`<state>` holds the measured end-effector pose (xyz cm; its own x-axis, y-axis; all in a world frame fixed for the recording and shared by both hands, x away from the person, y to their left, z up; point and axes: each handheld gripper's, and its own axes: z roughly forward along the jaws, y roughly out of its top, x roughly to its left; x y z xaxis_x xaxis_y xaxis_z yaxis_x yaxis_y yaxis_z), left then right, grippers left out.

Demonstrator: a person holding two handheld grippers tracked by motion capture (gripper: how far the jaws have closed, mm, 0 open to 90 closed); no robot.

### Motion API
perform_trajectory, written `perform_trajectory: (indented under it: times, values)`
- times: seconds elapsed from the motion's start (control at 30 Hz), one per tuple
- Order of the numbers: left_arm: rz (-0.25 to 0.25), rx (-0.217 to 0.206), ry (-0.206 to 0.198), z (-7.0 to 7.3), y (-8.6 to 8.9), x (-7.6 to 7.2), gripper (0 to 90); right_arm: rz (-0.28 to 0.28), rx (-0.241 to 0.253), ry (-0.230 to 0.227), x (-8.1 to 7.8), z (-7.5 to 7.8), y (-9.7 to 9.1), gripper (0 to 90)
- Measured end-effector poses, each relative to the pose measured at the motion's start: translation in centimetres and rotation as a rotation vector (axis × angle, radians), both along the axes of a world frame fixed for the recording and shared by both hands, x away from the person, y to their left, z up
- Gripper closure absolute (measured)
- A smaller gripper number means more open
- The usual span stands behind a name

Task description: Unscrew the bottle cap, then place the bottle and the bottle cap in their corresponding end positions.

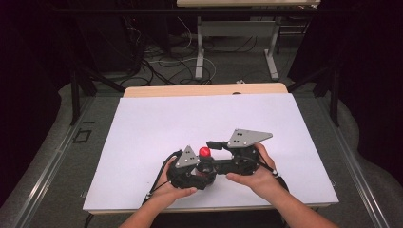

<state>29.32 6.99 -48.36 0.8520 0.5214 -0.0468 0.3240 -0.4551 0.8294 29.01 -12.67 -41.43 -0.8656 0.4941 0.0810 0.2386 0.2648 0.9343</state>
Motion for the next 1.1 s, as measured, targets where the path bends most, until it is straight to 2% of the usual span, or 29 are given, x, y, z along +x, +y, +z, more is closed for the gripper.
perform_trajectory:
  times: [0.1,0.17,0.23,0.33,0.43,0.5,0.57,0.6,0.67,0.73,0.77,0.8,0.83,0.87,1.1]
  values:
    - [-0.001,0.004,0.002,0.0,-0.1,0.0,29.8,-0.041,-0.041,-0.051,-0.4,-0.2,0.5,53.3]
    - [-0.004,0.007,-0.003,0.0,-0.1,-0.1,29.8,-0.044,-0.045,-0.056,-0.5,-0.4,0.8,56.7]
    - [-0.007,0.016,0.01,0.0,-0.1,-0.1,29.8,-0.07,-0.066,-0.068,-0.7,-0.5,1.0,60.3]
    - [-0.011,0.028,0.005,-0.1,-0.1,-0.1,29.8,-0.07,-0.078,-0.075,-0.7,-0.6,1.1,60.9]
    - [-0.017,0.021,-0.001,-0.2,-0.2,-0.1,29.8,-0.028,-0.087,-0.064,-0.4,-0.5,0.8,61.1]
    - [-0.028,0.021,0.011,-0.1,-0.2,-0.2,29.8,0.014,-0.098,-0.055,0.0,-0.3,0.4,61.2]
    - [-0.038,0.018,0.001,0.0,-0.3,-0.2,29.8,0.08,-0.103,-0.054,0.6,-0.1,0.0,61.2]
    - [-0.043,0.018,0.005,0.0,-0.3,-0.3,29.8,0.1,-0.096,-0.035,0.8,0.0,-0.2,61.2]
    - [-0.058,0.013,0.017,0.0,-0.3,-0.3,29.8,0.188,-0.106,-0.042,1.6,0.2,-0.5,61.2]
    - [-0.069,0.015,0.003,0.1,-0.3,-0.4,29.9,0.238,-0.097,-0.023,2.2,0.3,-0.8,61.2]
    - [-0.069,0.006,0.015,0.0,-0.4,-0.4,29.9,0.281,-0.107,-0.032,2.4,0.4,-0.9,61.2]
    - [-0.077,0.004,0.023,0.1,-0.3,-0.4,29.9,0.292,-0.108,-0.007,2.8,0.5,-1.0,61.2]
    - [-0.076,0.0,0.014,0.0,-0.4,-0.4,29.9,0.314,-0.11,0.001,3.1,0.6,-1.1,61.3]
    - [-0.085,0.006,0.018,0.1,-0.4,-0.4,29.9,0.348,-0.119,-0.015,3.2,0.7,-1.1,61.3]
    - [-0.117,0.003,0.014,0.1,-0.5,-0.7,29.9,0.519,-0.132,-0.015,4.7,1.0,-1.5,61.3]
